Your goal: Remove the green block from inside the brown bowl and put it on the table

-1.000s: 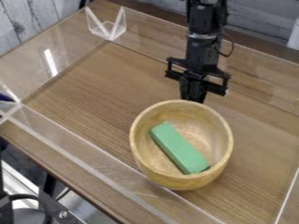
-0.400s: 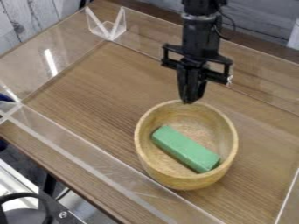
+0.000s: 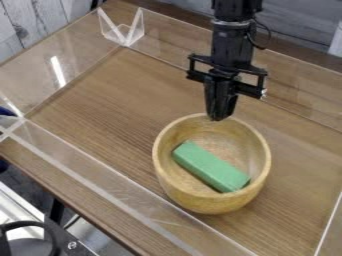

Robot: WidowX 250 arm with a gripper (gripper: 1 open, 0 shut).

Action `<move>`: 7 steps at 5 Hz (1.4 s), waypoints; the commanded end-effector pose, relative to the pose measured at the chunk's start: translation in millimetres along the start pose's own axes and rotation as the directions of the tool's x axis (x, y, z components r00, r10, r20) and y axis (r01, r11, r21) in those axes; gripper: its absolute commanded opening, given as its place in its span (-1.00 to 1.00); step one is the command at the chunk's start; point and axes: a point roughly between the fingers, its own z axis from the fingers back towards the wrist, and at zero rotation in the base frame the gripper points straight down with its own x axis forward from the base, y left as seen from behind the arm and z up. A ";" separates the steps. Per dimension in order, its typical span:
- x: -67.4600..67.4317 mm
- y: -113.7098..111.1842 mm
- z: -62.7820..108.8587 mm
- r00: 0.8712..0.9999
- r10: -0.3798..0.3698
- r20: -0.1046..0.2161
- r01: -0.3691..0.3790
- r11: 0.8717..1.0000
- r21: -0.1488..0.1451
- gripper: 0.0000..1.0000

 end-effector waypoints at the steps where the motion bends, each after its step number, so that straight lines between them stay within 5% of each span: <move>1: -5.2 -5.5 -10.8 0.998 -0.028 -0.060 0.027 0.999 -0.022 -1.00; 3: -12.1 -5.4 -46.2 0.998 -0.020 -0.066 0.016 0.997 -0.074 -1.00; 6: -6.8 -5.4 -44.0 0.994 -0.057 -0.092 0.045 0.991 -0.126 -1.00; 7: -7.1 -5.5 -43.8 0.995 -0.064 -0.081 0.054 0.992 -0.117 -1.00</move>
